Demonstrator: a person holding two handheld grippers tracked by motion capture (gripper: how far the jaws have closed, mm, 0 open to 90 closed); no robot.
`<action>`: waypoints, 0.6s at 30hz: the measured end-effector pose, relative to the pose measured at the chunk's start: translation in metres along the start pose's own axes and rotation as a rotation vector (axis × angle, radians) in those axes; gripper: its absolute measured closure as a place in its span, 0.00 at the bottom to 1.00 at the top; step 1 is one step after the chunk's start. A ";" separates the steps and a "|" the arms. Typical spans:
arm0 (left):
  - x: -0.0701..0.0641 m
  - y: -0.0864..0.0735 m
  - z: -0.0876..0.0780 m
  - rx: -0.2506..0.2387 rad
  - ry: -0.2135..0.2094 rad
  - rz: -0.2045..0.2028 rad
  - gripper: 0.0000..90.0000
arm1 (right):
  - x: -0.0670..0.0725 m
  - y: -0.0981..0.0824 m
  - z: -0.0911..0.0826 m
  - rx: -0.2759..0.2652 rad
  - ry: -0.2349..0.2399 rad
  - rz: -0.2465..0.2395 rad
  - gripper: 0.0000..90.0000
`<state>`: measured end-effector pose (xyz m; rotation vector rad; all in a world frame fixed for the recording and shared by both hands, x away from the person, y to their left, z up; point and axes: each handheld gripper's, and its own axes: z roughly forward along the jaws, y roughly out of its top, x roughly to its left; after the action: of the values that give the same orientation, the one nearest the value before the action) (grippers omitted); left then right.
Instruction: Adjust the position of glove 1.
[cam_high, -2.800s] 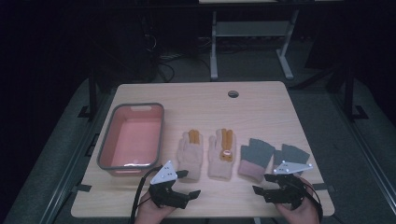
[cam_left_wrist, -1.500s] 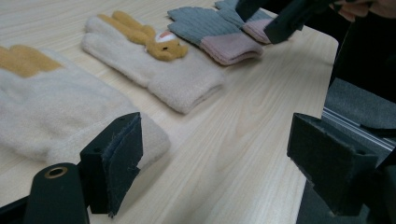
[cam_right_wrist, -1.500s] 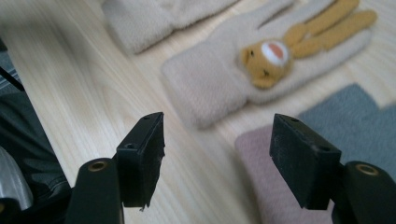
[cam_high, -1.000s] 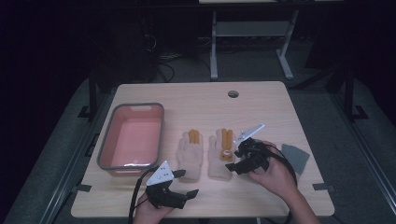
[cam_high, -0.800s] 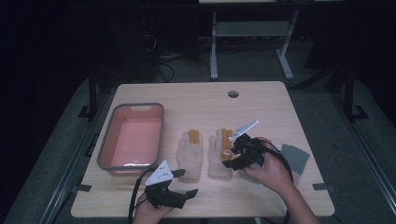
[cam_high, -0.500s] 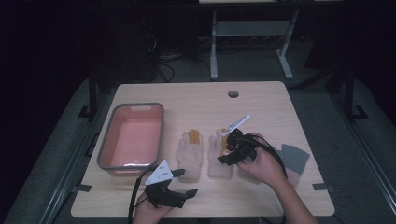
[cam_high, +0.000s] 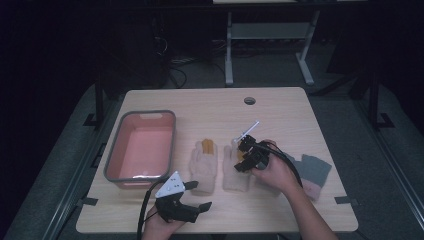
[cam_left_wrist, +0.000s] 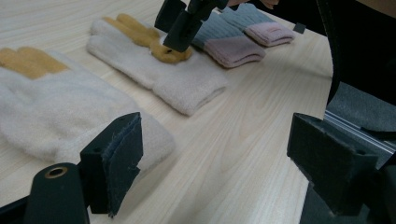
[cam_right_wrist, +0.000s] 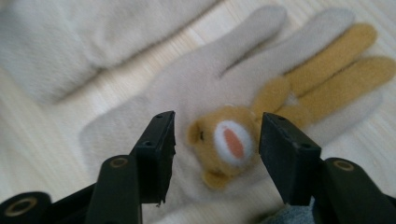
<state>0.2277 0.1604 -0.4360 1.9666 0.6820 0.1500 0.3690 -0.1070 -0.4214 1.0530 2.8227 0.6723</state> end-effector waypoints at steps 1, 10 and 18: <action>0.000 0.000 -0.001 0.000 0.001 0.004 0.20 | 0.000 0.000 0.005 0.025 -0.009 0.002 0.56; 0.000 0.000 0.000 0.006 0.006 0.002 0.20 | 0.003 0.000 0.016 0.073 -0.071 -0.022 0.60; 0.000 0.000 -0.001 -0.003 0.006 -0.006 0.20 | 0.002 -0.001 0.016 0.072 -0.060 0.004 0.64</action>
<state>0.2274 0.1611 -0.4356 1.9615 0.6911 0.1529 0.3696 -0.1008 -0.4358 1.0713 2.8135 0.5332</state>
